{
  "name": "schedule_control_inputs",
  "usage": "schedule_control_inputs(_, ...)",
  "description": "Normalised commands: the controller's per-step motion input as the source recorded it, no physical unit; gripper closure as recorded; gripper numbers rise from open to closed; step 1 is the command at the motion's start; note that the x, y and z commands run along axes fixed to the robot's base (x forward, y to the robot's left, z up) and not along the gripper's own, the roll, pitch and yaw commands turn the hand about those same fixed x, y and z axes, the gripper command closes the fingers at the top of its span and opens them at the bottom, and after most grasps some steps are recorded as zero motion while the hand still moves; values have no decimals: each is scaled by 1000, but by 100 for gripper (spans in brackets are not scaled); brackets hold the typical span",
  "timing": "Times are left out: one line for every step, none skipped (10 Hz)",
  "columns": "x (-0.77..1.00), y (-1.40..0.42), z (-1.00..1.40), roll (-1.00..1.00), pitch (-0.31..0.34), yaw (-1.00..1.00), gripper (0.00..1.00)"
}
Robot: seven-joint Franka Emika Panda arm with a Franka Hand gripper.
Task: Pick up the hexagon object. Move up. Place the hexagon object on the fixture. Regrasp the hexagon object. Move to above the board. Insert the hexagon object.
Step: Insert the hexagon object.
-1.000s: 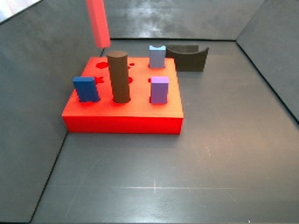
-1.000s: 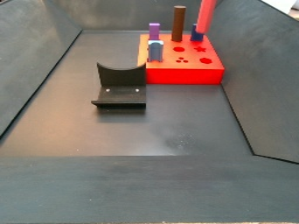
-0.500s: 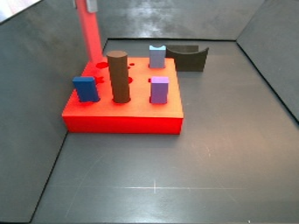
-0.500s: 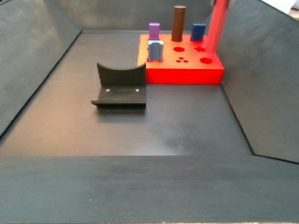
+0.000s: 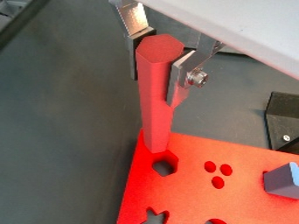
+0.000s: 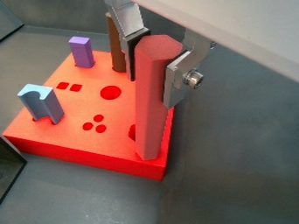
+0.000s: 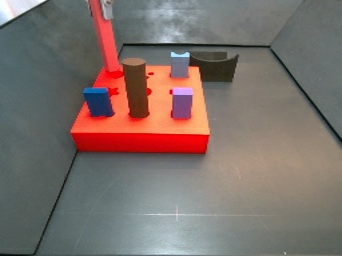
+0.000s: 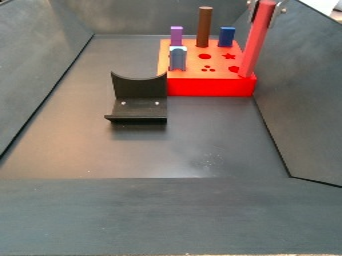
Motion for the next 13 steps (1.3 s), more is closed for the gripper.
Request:
schedule_control_inputs(40, -254, -97, 63, 0, 29, 100)
schedule_control_inputs(17, -309, -80, 103, 0, 0, 100)
schedule_control_inputs(66, -380, -43, 149, 3, 0, 100)
schedule_control_inputs(237, -226, -94, 119, 66, 0, 100)
schedule_control_inputs(391, -63, -157, 77, 106, 0, 100)
schedule_control_inputs(631, 0, -251, 84, 159, 26, 100)
schedule_control_inputs(689, 0, -354, 37, 130, 140, 100)
schedule_control_inputs(549, 0, -389, 60, 113, 191, 100)
schedule_control_inputs(306, -71, -434, 101, 91, 291, 100)
schedule_control_inputs(54, -74, -517, 120, 19, 369, 100)
schedule_control_inputs(-26, -49, -531, 164, 3, 474, 100)
schedule_control_inputs(-226, 0, -403, 104, 0, 466, 100)
schedule_control_inputs(-369, 171, -194, 23, 0, 309, 100)
